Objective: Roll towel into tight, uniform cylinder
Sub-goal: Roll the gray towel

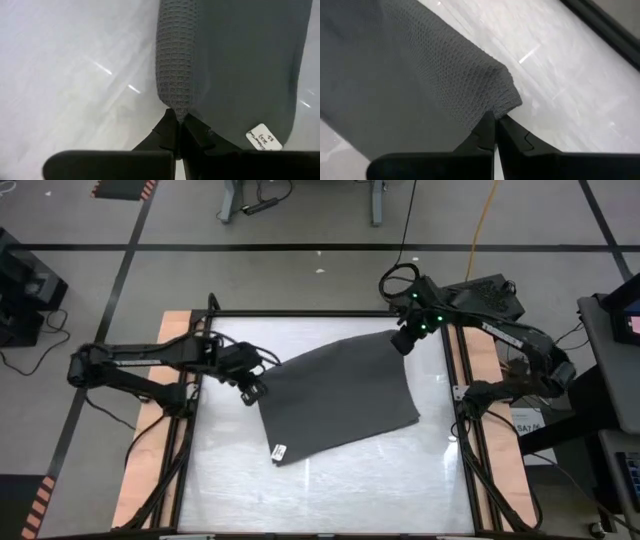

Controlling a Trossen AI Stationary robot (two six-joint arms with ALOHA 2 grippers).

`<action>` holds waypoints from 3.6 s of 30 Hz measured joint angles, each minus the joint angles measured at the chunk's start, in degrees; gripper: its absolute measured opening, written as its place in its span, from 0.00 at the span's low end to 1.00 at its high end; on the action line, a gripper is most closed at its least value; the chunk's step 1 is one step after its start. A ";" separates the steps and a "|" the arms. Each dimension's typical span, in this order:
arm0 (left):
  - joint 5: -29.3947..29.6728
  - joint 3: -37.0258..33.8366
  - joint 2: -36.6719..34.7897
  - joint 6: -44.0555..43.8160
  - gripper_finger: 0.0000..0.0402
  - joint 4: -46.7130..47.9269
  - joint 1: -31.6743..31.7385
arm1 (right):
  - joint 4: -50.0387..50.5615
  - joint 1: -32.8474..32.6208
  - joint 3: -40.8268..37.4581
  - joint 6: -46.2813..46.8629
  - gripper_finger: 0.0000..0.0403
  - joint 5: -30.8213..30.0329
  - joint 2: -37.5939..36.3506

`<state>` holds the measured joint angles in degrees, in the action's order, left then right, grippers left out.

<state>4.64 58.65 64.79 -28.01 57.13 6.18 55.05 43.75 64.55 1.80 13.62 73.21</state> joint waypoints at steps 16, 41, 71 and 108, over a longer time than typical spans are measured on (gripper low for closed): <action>18.61 0.00 -1.60 13.92 0.03 3.44 -2.73 | -8.86 -2.50 -0.96 -2.57 0.00 -7.69 -3.57; 5.61 -1.07 1.25 6.83 0.03 3.39 -11.23 | -10.47 -10.88 -18.23 2.29 0.00 -1.55 -1.94; 2.00 -1.05 12.00 5.84 0.04 0.11 -12.33 | 0.08 -12.37 -19.50 1.60 0.25 0.25 -1.94; -4.85 -22.79 2.15 -67.00 0.54 -22.99 -19.66 | -8.76 -16.59 -19.50 19.01 0.38 4.51 -1.94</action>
<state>-0.21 35.86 66.94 -95.01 34.14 -13.47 46.30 27.15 45.06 20.81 18.13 71.26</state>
